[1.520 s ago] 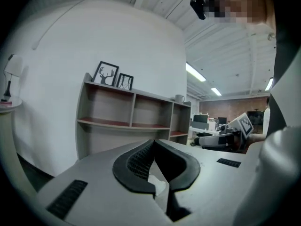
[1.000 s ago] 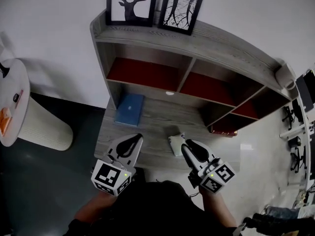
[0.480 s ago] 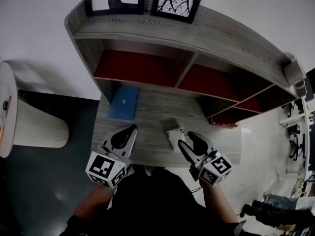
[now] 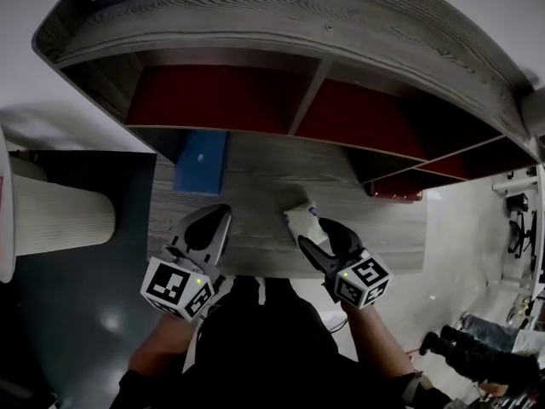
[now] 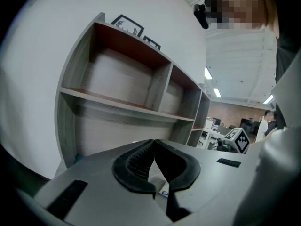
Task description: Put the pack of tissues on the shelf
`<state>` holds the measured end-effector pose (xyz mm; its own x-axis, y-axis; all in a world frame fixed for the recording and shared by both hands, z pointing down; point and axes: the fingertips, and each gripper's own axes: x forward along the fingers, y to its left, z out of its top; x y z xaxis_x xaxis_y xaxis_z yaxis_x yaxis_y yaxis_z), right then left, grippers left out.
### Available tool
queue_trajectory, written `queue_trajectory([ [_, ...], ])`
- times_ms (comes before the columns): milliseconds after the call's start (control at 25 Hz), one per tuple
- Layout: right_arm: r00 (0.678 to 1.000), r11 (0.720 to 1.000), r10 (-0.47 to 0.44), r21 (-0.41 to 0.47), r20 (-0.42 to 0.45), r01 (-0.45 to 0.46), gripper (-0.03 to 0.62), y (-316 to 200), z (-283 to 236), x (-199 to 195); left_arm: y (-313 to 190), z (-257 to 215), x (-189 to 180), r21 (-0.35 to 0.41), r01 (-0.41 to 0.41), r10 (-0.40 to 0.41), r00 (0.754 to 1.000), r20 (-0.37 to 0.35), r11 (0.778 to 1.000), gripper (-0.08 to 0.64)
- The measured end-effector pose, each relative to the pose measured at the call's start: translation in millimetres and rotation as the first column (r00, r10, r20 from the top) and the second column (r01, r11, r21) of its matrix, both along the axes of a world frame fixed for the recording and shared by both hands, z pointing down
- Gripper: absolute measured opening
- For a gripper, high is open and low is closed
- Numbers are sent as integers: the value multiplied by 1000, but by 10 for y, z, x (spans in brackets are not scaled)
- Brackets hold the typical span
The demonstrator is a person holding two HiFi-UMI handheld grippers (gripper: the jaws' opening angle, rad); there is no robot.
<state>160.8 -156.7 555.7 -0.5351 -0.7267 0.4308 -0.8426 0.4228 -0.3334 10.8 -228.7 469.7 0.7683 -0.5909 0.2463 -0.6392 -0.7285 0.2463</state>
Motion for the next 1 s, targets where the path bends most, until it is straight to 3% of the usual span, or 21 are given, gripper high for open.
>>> queue_trajectory([
  [600, 980, 985, 44, -156, -195, -76, 241, 40, 1192, 285, 75, 529, 190, -61, -14, 17, 998, 61, 998, 17],
  [1000, 969, 956, -5, -286, -246, -68, 239, 176, 1631, 228, 140, 506, 209, -65, -19, 23, 997, 71, 998, 17],
])
